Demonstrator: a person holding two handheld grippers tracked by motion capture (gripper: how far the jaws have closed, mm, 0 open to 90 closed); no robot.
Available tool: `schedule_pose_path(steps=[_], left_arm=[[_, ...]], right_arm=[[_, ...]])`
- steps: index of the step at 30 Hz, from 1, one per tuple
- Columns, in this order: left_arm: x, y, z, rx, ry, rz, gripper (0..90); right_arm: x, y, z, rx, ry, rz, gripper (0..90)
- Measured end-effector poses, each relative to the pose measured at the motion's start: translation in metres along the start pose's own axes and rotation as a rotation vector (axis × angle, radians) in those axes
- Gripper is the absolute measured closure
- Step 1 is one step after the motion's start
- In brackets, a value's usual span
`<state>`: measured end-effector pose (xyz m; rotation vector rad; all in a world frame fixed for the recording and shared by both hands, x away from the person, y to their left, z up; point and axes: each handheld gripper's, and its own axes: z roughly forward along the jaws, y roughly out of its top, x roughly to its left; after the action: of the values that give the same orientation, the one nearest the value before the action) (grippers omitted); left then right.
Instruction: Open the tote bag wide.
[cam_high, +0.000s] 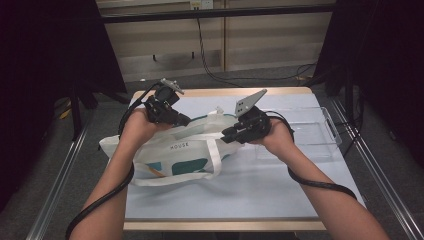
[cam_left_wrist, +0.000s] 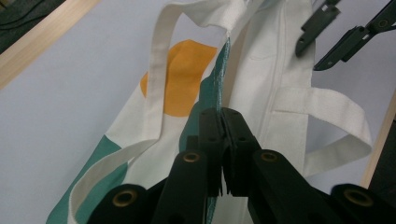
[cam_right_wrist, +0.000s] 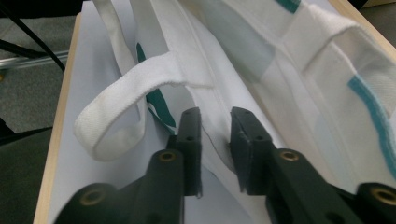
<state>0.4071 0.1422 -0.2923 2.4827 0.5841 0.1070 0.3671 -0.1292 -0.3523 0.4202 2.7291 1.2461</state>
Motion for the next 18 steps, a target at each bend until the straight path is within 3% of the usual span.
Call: schedule_pose_path(steps=[4,7,8,10,11,14,16,18], left_arm=[[0.0027,-0.0002,-0.0004,-0.003,0.016,-0.007,87.6],[0.0052,-0.0009,0.0000,-0.014,0.018,-0.021,87.6],[0.0059,-0.0009,-0.0003,-0.011,0.015,-0.024,87.6],[0.0061,-0.0011,-0.0001,-0.017,0.019,-0.024,87.6],[0.0063,-0.0011,-0.0001,-0.016,0.019,-0.025,87.6],[0.0068,-0.0009,-0.0005,-0.012,0.017,-0.025,87.6],[0.0070,-0.0009,0.0001,-0.016,0.016,-0.025,87.6],[0.0070,-0.0009,0.0003,-0.017,0.014,-0.025,87.6]], right_arm=[[0.0022,-0.0033,0.0000,0.014,0.021,-0.011,89.7],[0.0032,-0.0049,0.0005,0.027,0.023,-0.001,90.0],[0.0030,-0.0053,0.0008,0.022,0.026,-0.003,87.9],[0.0032,-0.0060,0.0018,0.004,0.015,-0.001,66.3],[0.0037,-0.0058,0.0025,0.003,0.007,0.011,59.9],[0.0060,-0.0064,0.0036,-0.006,0.005,0.002,53.1],[0.0068,-0.0062,0.0047,-0.009,-0.021,-0.003,44.3],[0.0063,-0.0062,0.0060,-0.007,-0.038,0.000,42.3]])
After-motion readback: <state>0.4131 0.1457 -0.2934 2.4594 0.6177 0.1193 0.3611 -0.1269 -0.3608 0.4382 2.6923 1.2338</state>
